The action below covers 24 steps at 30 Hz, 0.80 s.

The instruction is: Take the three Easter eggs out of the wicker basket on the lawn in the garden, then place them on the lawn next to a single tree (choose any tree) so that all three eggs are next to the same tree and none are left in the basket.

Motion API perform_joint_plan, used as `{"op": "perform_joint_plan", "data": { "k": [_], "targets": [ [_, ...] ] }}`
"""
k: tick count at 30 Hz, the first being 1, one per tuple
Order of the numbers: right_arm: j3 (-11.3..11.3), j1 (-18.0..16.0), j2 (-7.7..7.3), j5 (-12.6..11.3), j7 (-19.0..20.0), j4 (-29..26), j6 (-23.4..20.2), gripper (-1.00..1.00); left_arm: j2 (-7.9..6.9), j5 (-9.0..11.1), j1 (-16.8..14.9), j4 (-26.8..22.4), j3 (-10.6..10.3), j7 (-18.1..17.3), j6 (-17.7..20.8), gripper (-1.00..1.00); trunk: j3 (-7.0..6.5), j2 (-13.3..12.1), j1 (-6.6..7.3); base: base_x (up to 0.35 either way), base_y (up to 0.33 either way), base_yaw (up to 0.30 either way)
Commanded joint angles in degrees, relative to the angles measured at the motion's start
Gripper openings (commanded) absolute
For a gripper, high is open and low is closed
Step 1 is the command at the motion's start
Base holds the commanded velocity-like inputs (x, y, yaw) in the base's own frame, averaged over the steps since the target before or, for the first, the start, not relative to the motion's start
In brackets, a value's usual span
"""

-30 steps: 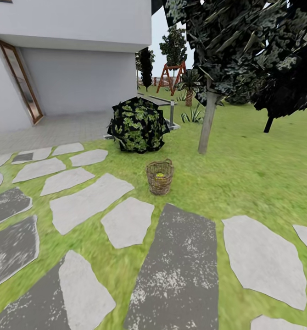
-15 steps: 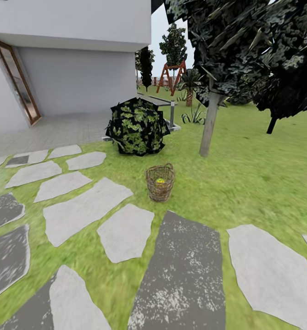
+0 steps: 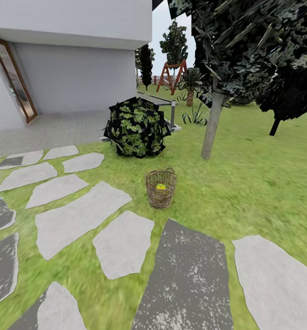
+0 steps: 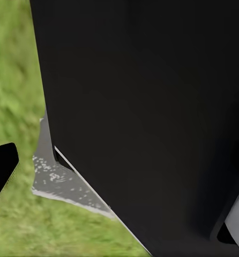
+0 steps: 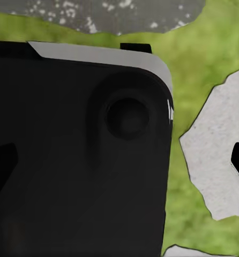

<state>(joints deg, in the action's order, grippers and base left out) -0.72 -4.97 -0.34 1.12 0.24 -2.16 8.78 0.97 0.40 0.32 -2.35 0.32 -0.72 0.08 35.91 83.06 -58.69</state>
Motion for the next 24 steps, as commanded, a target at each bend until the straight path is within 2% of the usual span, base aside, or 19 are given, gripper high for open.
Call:
{"op": "perform_joint_plan", "data": {
  "k": [1,13,16,17,18,19,21,23,24],
  "targets": [
    [-0.04,-0.03,-0.01,0.11,0.03,0.05,0.18,1.0,0.0,0.04,0.03,-0.11,0.03,-0.07,0.01,1.0,0.04,0.02,-0.03,0.331,0.0,0.0],
    [0.4,-0.04,0.02,-0.3,-0.02,0.05,0.54,1.0,0.07,0.09,0.03,-0.15,0.03,0.03,-0.04,1.0,0.04,0.02,-0.03,0.32,0.0,0.0],
    [0.48,-1.24,0.15,-0.47,-0.4,-9.82,-2.33,1.0,0.33,-0.04,-0.42,-1.55,-0.04,0.21,0.51,1.0,0.04,0.02,-0.03,0.023,0.0,0.0],
    [0.46,-4.19,0.05,-0.29,-0.57,-20.94,-17.58,1.0,-1.74,-0.03,-2.4,-5.86,0.09,0.61,3.16,1.0,0.04,0.02,-0.03,0.003,0.0,0.0],
    [0.46,-6.01,0.02,-0.15,-0.58,-25.72,-25.57,1.0,-3.33,0.15,-4.33,-7.5,0.27,0.71,6.66,1.0,0.04,0.02,-0.03,0.001,0.0,0.0],
    [0.46,-6.71,0.02,-0.08,-0.58,-27.29,-28.01,1.0,-3.9,0.27,-5.21,-7.95,0.42,0.73,8.19,1.0,0.04,0.02,-0.03,0.001,0.0,0.0],
    [0.43,-12.27,0.04,0.11,-0.67,-35.09,-39.56,1.0,-6.91,1.18,-12.33,-11.11,2.59,0.79,19.25,1.0,0.04,0.02,-0.03,0.0,0.0,0.0],
    [0.35,-16.42,0.13,-0.07,-0.87,-36.2,-42.05,1.0,-7.7,1.39,-16.39,-14.28,3.7,0.8,23.68,1.0,0.04,0.02,-0.03,0.0,0.0,0.0],
    [0.34,-17.59,0.14,-0.1,-1.06,-36.16,-42.41,1.0,-7.78,1.42,-17.34,-15.17,3.86,0.82,24.5,1.0,0.04,0.02,-0.03,0.0,0.0,0.0]
  ]
}}
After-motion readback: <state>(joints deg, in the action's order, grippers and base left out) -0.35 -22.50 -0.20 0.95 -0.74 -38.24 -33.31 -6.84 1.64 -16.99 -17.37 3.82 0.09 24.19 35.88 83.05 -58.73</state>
